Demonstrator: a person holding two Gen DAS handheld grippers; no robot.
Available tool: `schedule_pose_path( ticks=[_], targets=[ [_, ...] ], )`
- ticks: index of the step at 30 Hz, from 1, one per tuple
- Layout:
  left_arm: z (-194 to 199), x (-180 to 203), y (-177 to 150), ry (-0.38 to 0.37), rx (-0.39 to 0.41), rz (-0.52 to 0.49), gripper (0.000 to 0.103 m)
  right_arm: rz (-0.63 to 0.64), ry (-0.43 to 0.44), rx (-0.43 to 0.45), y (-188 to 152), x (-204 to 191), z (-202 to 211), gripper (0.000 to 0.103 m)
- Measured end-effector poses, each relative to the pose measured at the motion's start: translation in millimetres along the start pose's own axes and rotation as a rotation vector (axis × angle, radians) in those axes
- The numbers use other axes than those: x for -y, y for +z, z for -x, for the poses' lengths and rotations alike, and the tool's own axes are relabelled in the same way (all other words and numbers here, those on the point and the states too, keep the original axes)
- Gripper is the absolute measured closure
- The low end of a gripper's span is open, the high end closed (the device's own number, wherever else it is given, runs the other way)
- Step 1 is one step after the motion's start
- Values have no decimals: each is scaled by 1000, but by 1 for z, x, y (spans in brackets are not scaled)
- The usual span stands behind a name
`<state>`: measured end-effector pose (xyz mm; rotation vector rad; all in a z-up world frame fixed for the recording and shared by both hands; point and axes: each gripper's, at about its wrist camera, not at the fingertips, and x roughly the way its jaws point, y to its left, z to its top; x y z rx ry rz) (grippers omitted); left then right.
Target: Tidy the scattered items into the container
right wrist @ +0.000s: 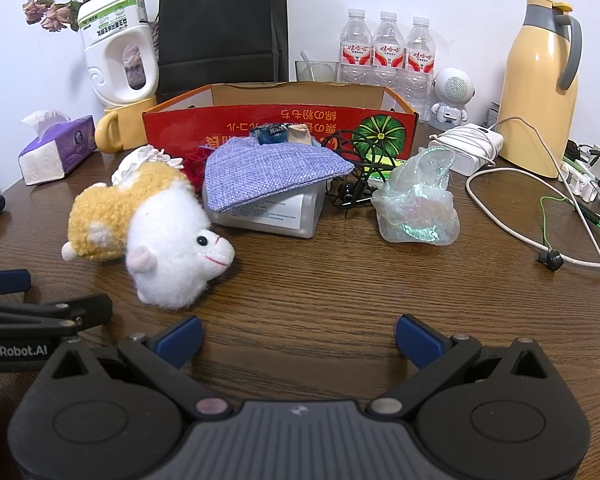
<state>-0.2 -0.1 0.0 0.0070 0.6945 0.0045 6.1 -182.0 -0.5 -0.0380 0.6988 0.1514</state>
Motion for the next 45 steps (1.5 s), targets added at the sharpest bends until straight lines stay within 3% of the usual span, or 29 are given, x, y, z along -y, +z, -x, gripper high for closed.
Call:
schedule_pose_path(
  ticks=[33, 40, 45],
  targets=[
    [2, 0, -1, -4, 3, -13, 0, 4, 6, 2, -4, 1, 1, 0],
    [26, -23, 14, -176, 124, -6, 0, 40, 110, 124, 13, 2, 29, 0],
    [23, -37, 31, -141, 149, -37, 0, 112, 147, 161, 28, -5, 29, 0]
  ],
)
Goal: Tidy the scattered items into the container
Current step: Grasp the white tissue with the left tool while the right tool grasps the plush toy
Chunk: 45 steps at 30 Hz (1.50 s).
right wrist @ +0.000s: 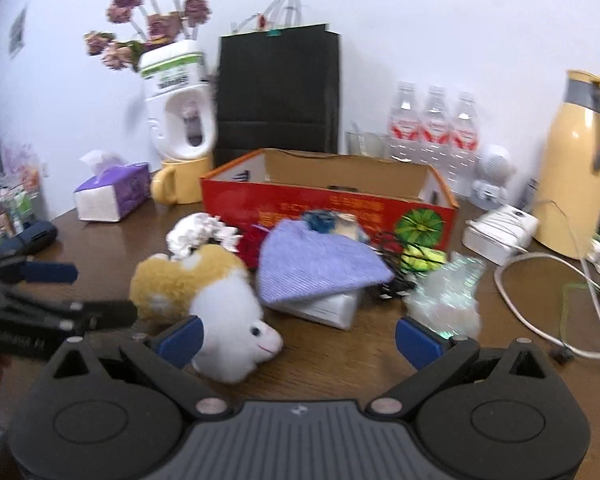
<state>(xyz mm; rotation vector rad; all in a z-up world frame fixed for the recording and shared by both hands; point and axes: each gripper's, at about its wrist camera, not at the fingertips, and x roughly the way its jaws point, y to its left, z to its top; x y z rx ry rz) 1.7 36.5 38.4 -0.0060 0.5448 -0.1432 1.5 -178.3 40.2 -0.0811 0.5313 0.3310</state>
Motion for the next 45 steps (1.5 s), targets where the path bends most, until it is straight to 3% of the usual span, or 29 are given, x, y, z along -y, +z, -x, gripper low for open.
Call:
schedule_pose_path(
  ticks=[3, 6, 9, 11, 14, 17, 20, 23, 25, 26, 27, 30, 33, 36, 41, 45],
  targets=[
    [-9, -18, 9, 37, -6, 15, 0, 28, 51, -27, 0, -8, -15, 2],
    [-20, -31, 19, 61, -50, 59, 0, 51, 27, -40, 5, -19, -30, 9],
    [-28, -31, 24, -55, -46, 83, 0, 2, 12, -3, 15, -7, -32, 9],
    [-37, -24, 29, -89, -11, 1, 0, -25, -6, 13, 24, 4, -34, 9],
    [-61, -24, 45, 16, 16, -108, 0, -28, -25, 15, 37, 18, -40, 9],
    [-93, -45, 63, 62, -48, -47, 0, -22, 9, 32, 46, 22, -38, 9],
    [-125, -57, 73, 62, -109, 13, 2, -13, 144, 15, 45, 10, -42, 10],
    [-143, -57, 72, 33, -140, -3, 14, 75, 193, -41, 35, -15, -54, 22],
    [-147, -57, 69, 4, -160, 5, 35, 146, 208, -76, 26, -31, -62, 33],
    [-150, -58, 68, -12, -180, 9, 55, 174, 216, -90, 22, -36, -65, 35],
    [-153, -58, 66, -19, -198, 13, 61, 194, 220, -102, 19, -39, -67, 38],
    [-137, -59, 64, -23, -168, 20, 74, 220, 196, -140, 13, -44, -76, 43],
    [-107, -58, 62, -19, -133, 37, 76, 170, 196, -182, 8, -39, -84, 44],
    [-69, -50, 54, 25, -69, 5, 76, 92, 198, -169, 8, -33, -82, 54],
    [-15, -37, 38, 91, -14, 52, 76, 32, 200, -60, 12, -34, -46, 55],
    [24, -21, 25, 51, 16, 103, 76, -6, 186, 24, 9, -32, 4, 55]
  ],
)
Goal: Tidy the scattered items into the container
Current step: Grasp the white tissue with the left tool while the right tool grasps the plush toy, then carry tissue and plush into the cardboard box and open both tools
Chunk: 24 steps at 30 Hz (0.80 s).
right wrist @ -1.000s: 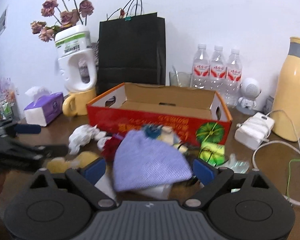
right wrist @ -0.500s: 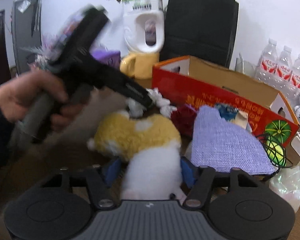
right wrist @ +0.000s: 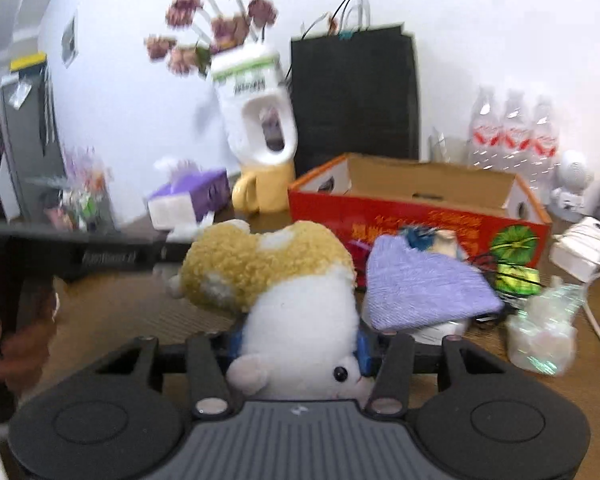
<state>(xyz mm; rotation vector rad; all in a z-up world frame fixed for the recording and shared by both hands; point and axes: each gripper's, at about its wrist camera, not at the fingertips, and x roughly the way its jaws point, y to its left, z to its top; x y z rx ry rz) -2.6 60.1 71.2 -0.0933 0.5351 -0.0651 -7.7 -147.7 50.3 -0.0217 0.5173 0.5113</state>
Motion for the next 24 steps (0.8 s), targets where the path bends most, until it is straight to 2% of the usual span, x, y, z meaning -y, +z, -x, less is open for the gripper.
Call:
schedule_pose_path(
  ticks=[3, 7, 12, 16, 18, 21, 24],
  targets=[
    [15, 13, -2, -64, 5, 36, 76, -34, -63, 53, 0, 5, 27, 55],
    [14, 35, 13, -99, 56, 35, 76, -106, -136, 98, 10, 25, 44, 55],
    [-17, 63, 66, -120, 135, -25, 76, -133, -165, 178, 46, 56, 34, 55],
    [-62, 71, 124, -140, 154, 0, 75, -112, -217, 208, 97, 90, 9, 55],
    [-98, 73, 158, -141, 117, 48, 75, -93, -261, 182, 131, 112, -19, 54],
    [-161, 77, 202, -151, -5, 99, 75, -61, -308, 108, 171, 143, -66, 54],
    [-223, 81, 226, -118, -86, 114, 75, -64, -346, 16, 202, 174, -119, 54]
  ],
)
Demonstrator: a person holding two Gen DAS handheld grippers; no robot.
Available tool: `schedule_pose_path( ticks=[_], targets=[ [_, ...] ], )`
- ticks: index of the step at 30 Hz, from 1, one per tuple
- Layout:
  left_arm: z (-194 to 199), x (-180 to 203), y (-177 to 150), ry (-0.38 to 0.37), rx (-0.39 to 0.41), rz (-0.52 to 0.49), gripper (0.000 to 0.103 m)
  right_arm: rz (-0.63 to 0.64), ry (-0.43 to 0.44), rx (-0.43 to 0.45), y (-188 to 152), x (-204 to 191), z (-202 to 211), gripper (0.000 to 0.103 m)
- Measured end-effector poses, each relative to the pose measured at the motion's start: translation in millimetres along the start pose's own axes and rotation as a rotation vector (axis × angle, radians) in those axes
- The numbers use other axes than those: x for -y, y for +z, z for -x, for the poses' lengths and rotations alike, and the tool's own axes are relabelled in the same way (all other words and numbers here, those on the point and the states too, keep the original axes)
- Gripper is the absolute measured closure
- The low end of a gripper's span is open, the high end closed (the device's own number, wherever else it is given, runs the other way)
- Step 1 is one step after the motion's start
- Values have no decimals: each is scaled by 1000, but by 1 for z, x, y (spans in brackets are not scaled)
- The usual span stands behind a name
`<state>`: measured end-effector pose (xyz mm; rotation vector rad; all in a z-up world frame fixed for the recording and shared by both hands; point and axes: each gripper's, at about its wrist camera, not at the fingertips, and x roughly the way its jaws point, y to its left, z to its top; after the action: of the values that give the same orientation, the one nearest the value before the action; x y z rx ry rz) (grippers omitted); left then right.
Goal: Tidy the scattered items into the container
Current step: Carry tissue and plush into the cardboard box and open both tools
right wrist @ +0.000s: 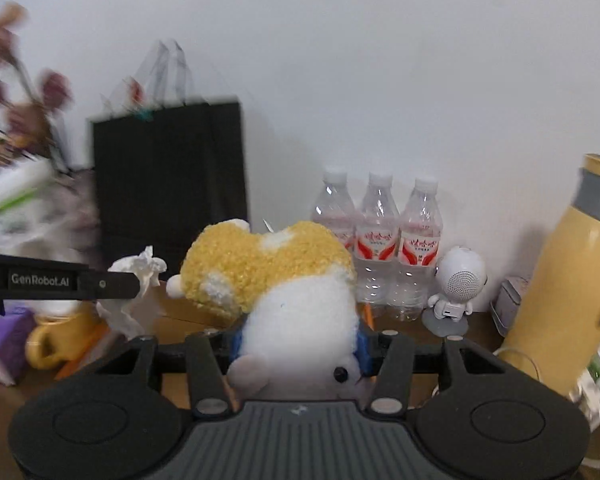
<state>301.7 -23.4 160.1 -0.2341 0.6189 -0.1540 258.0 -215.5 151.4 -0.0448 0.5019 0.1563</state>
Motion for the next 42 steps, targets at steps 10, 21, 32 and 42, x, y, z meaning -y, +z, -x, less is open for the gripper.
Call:
schedule_pose_path(
  ticks=[10, 21, 32, 42],
  targets=[
    [-159, -28, -12, 94, -276, 115, 76, -62, -48, -352, 4, 1, -162, 54],
    [-195, -25, -25, 105, -363, 91, 49, -73, -73, -532, -23, -3, -222, 50],
    [-152, -34, -36, 178, -341, -22, 27, -135, -42, -586, -49, -5, -179, 42],
    [-126, -10, -40, 190, -230, -146, 22, -222, -40, -588, -61, -1, -157, 36]
  ],
)
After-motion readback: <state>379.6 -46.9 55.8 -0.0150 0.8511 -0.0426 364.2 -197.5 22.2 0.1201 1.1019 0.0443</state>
